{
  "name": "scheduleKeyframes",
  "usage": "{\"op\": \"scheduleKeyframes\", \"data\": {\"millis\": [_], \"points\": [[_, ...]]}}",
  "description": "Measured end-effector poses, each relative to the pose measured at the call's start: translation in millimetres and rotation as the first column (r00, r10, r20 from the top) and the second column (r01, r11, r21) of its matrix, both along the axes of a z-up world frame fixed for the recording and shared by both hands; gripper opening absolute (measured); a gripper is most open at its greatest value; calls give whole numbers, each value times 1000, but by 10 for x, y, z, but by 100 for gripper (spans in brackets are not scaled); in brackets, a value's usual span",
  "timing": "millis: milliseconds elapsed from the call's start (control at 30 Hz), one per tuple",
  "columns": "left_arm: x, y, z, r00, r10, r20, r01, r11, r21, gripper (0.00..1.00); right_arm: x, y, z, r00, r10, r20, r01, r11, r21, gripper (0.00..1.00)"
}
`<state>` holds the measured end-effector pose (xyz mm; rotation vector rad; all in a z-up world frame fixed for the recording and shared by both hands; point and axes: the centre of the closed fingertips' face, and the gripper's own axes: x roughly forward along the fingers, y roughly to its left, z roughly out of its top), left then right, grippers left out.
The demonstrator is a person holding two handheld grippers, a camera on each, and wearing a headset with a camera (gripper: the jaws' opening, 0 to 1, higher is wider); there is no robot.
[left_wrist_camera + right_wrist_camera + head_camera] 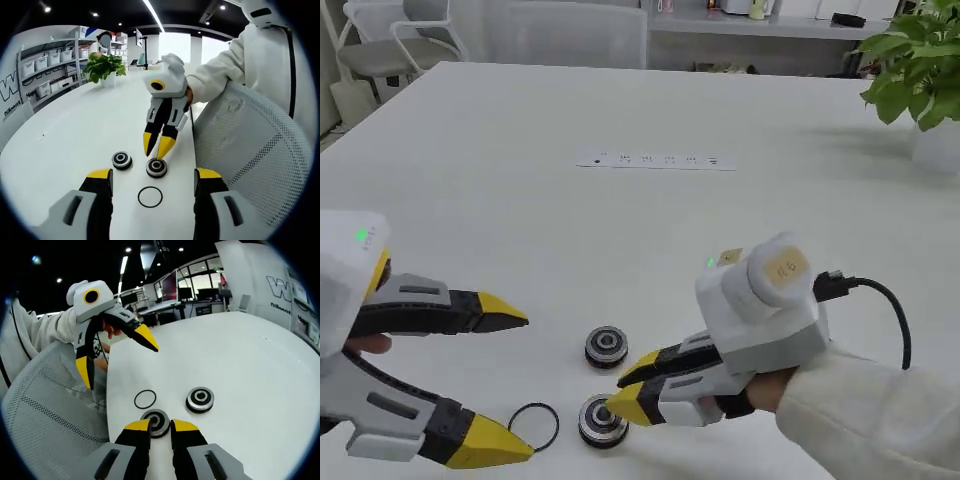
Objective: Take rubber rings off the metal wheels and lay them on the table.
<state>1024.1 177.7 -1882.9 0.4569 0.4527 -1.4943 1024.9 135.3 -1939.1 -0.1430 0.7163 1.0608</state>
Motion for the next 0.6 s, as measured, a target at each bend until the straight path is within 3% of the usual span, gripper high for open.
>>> {"op": "scheduleKeyframes", "data": {"millis": [233,367,600], "points": [[68,-209,-93,1000,-3,2,4,1000,-16,51,-108,-26,-119,999,34,0,-34,998,-49,18],[107,-318,-177,1000,18,-17,-19,999,-33,45,-113,-9,-141,999,41,0,-41,998,-51,21],[37,-390,-389,1000,17,-24,-17,1000,-11,25,-140,16,-219,998,68,4,-67,995,-68,20]]}}
